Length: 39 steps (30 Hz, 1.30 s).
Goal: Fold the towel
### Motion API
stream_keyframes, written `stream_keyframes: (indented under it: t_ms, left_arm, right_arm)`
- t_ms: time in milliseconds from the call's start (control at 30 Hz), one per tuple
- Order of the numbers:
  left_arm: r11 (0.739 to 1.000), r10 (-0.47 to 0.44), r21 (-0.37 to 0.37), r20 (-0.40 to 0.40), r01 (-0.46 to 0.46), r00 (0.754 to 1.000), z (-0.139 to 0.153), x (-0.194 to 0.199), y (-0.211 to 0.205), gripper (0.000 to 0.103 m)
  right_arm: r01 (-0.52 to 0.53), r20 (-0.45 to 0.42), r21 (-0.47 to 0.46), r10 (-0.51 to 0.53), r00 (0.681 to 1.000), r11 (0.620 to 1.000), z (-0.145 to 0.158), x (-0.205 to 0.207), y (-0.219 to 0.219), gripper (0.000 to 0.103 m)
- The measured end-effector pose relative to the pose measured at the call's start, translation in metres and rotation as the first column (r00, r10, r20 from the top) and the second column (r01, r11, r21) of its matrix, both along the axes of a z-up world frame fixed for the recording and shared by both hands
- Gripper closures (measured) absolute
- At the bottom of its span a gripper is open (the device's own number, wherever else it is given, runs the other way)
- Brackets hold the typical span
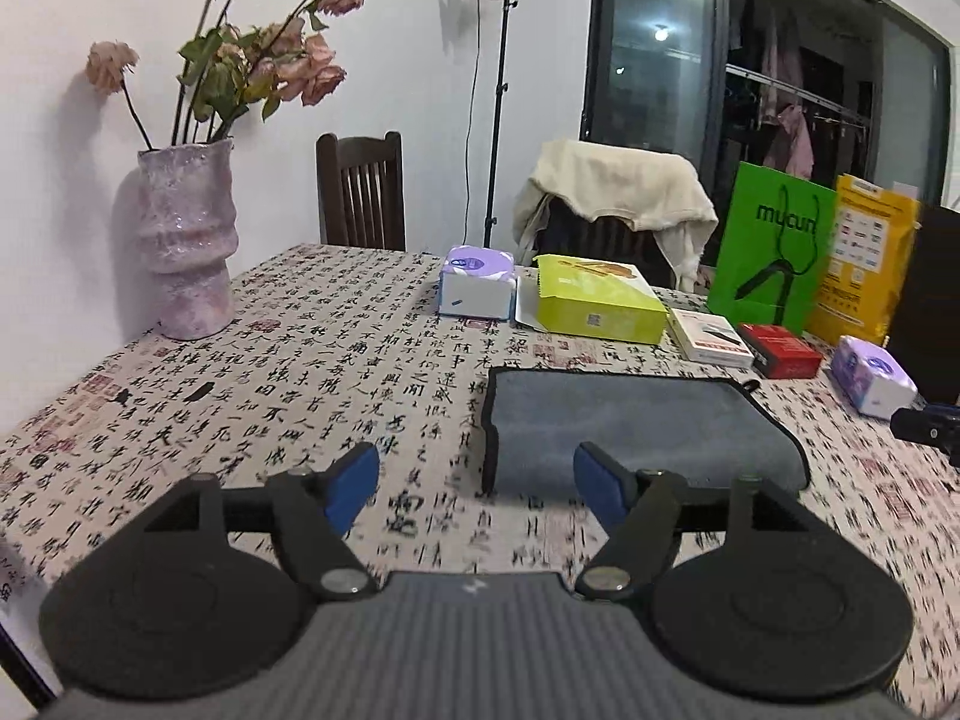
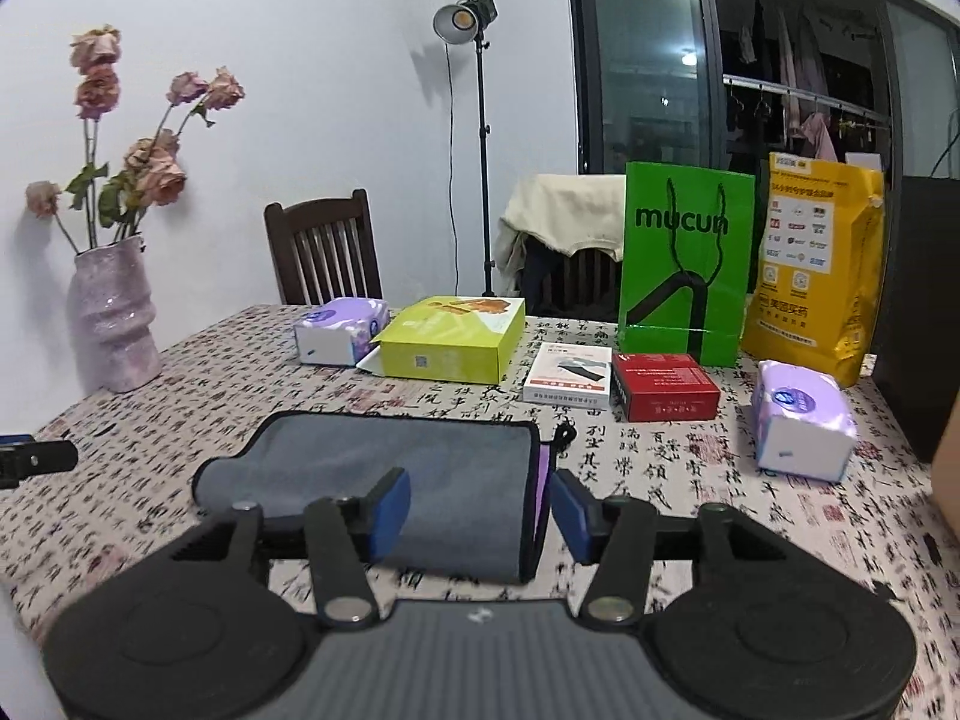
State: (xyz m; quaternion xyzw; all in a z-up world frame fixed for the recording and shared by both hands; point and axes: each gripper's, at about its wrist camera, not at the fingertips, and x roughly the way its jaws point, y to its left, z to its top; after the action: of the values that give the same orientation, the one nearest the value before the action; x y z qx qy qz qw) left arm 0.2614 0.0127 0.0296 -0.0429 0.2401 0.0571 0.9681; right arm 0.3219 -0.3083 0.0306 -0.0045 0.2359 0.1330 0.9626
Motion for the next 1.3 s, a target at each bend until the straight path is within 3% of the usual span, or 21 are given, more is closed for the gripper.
stream_keyframes:
  t_ms: [200,467,733,800,900,1133,1300]
  left_arm:
    - [1.000,-0.013,0.014,0.038,0.013,0.999,-0.003,-0.045,-0.004,0.023]
    - [0.995,-0.040,0.094,0.097,0.031,0.995,-0.013,-0.108,-0.019,0.018]
    - [0.996,-0.045,0.077,0.144,0.035,0.989,-0.018,-0.159,-0.014,0.010]
    - [0.997,-0.048,0.075,0.159,0.037,0.986,-0.019,-0.172,-0.015,0.003]
    - [0.996,-0.059,0.081,0.179,0.045,0.982,-0.021,-0.192,-0.017,0.000]
    - [0.995,-0.084,0.068,0.199,0.071,0.976,-0.023,-0.225,-0.012,0.000]
    - [0.992,-0.110,0.076,0.185,0.098,0.977,-0.032,-0.235,-0.007,0.000]
  right_arm:
    - [-0.001,0.035,-0.012,0.001,0.999,1.000,0.002,-0.051,0.002,0.045]
    - [0.001,0.087,-0.029,0.002,0.996,1.000,-0.004,-0.118,0.007,0.037]
    - [0.002,0.137,-0.029,0.002,0.991,1.000,-0.011,-0.189,0.018,0.028]
    - [-0.006,0.151,-0.026,0.010,0.988,1.000,-0.013,-0.203,0.020,0.025]
    - [-0.020,0.183,-0.019,0.023,0.983,1.000,-0.015,-0.226,0.024,0.022]
    - [-0.006,0.222,0.011,0.003,0.975,1.000,-0.020,-0.276,0.036,0.010]
    - [0.082,0.255,0.008,-0.081,0.964,0.997,-0.027,-0.305,0.039,0.003]
